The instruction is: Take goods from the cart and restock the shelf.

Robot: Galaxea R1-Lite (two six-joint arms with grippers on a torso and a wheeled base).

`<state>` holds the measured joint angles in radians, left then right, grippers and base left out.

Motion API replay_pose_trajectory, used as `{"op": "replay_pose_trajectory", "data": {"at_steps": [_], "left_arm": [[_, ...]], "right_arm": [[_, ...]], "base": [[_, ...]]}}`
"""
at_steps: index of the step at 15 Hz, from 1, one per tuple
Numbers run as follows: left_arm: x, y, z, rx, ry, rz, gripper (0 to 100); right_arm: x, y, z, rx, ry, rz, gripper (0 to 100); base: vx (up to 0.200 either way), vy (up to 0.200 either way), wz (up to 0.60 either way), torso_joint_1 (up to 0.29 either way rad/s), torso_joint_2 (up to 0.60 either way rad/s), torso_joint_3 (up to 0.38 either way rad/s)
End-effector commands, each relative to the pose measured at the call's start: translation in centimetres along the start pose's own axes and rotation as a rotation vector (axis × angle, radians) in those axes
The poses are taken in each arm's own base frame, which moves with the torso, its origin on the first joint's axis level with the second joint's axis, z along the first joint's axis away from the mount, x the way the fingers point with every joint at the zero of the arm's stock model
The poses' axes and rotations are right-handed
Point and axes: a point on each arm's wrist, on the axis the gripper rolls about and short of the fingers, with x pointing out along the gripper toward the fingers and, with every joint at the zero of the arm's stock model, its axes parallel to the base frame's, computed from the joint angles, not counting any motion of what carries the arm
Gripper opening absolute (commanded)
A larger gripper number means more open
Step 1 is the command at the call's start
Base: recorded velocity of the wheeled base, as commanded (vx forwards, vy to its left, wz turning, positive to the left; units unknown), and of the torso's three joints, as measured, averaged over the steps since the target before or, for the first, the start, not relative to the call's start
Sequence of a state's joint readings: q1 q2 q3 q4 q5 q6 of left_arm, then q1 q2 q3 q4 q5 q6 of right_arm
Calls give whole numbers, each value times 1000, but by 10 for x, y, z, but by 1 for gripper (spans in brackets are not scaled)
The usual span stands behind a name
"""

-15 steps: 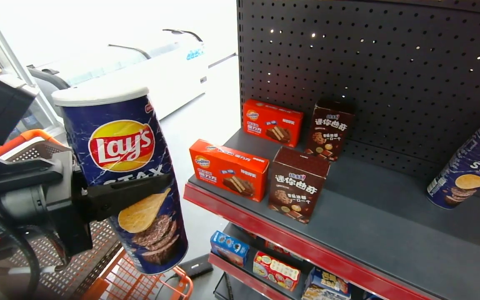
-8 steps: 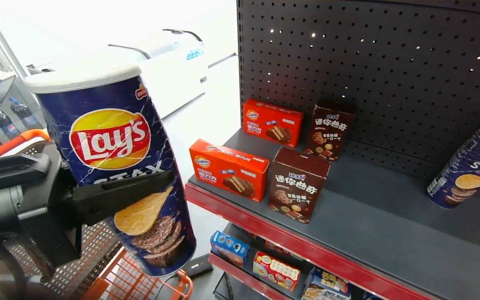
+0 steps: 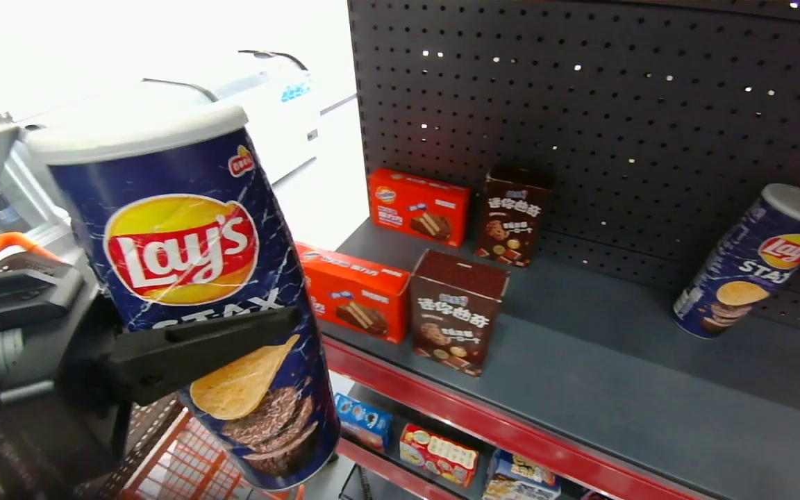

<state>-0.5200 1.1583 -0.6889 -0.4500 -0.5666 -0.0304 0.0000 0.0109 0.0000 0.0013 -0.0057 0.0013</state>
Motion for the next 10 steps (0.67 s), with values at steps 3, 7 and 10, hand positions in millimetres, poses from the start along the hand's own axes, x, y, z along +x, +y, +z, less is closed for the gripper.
{"op": "replay_pose_trajectory", "data": {"at_steps": [3,7,10], "left_arm": [[3,-1,0,0,1,-26,0],[4,-1,0,-1,3,-25,0],[3,-1,-2,-4,8,-25,0]], "right_arm": [[0,0,0,0,0,0,100],[0,0,0,0,0,0,100],[0,0,0,0,-1,0,100]], "base": [[0,0,-600,6,6,-1],[0,0,-600,1,6,1],[0,0,0,0,0,0]]}}
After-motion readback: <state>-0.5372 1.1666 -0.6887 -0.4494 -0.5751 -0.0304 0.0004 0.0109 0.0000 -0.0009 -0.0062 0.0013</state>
